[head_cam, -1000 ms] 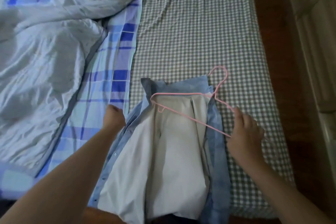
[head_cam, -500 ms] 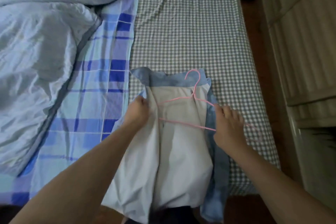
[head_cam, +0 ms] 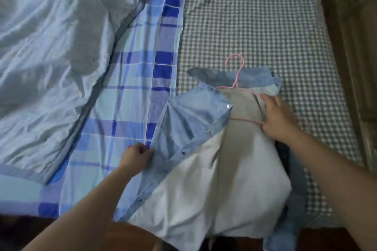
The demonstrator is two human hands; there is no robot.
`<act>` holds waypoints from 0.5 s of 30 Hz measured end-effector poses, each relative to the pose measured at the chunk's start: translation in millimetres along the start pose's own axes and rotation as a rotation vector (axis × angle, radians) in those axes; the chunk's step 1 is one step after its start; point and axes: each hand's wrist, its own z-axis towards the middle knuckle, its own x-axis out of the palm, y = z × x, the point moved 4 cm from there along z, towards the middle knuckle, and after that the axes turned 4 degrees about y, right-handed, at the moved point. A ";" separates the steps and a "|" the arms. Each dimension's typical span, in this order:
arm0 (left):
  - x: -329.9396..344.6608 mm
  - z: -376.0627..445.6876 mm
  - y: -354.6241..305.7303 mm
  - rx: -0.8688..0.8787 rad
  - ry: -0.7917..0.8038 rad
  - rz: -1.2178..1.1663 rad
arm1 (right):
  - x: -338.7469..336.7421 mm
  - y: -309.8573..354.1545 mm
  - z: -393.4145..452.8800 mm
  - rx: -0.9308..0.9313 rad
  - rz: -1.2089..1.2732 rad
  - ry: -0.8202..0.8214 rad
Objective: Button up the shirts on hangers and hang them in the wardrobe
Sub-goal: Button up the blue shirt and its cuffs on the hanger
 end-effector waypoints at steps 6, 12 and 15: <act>-44.4 -18.8 -9.8 0.030 -0.428 -0.172 | 24.1 15.6 4.7 -0.025 -0.013 0.108; -198.7 -5.0 -58.0 0.212 -0.572 0.747 | 30.8 22.3 17.4 -0.047 0.110 0.032; -187.7 12.6 -94.9 0.222 -0.484 0.780 | 32.2 39.4 30.9 -0.113 0.090 -0.012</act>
